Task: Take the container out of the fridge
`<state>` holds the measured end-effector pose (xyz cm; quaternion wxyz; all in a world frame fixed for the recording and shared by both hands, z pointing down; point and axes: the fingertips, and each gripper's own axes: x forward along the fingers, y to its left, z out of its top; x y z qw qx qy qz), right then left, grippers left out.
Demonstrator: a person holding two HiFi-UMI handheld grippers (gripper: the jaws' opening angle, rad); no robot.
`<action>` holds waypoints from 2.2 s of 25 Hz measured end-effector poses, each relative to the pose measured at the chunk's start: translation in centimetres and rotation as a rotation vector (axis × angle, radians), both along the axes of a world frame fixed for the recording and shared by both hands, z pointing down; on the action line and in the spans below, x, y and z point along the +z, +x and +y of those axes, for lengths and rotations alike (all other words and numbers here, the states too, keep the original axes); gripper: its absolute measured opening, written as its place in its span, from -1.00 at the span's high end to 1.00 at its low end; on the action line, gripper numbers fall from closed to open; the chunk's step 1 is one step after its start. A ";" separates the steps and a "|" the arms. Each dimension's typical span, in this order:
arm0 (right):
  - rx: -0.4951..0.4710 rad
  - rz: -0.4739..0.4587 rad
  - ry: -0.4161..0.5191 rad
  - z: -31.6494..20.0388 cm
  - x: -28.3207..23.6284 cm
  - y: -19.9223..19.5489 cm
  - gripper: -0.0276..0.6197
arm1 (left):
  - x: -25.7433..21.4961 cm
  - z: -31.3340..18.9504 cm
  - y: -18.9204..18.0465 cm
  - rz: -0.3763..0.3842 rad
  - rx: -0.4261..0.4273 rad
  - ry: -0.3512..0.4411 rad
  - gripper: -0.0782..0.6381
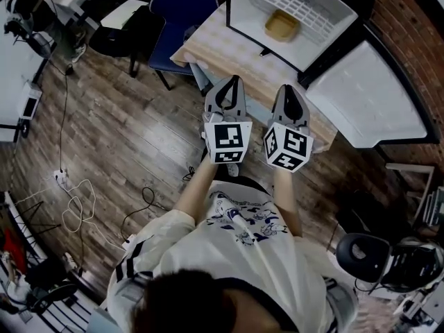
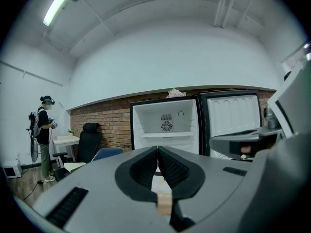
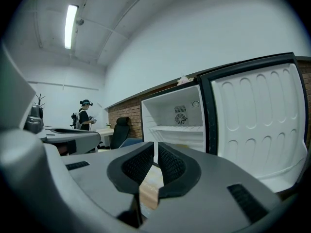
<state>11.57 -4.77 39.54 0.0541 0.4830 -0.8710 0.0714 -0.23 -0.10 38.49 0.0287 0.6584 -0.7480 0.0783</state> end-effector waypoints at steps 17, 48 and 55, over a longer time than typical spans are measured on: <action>0.144 0.040 -0.005 -12.9 0.5 -5.1 0.77 | 0.6 -15.4 -5.0 0.043 0.173 -0.002 0.73; 0.420 0.076 -0.117 -24.8 6.1 -7.2 0.77 | 7.3 -30.4 -8.6 0.106 0.392 -0.172 0.73; 0.403 0.068 -0.140 -26.5 6.8 -6.8 0.77 | 9.2 -31.8 -8.1 0.219 0.370 -0.225 0.73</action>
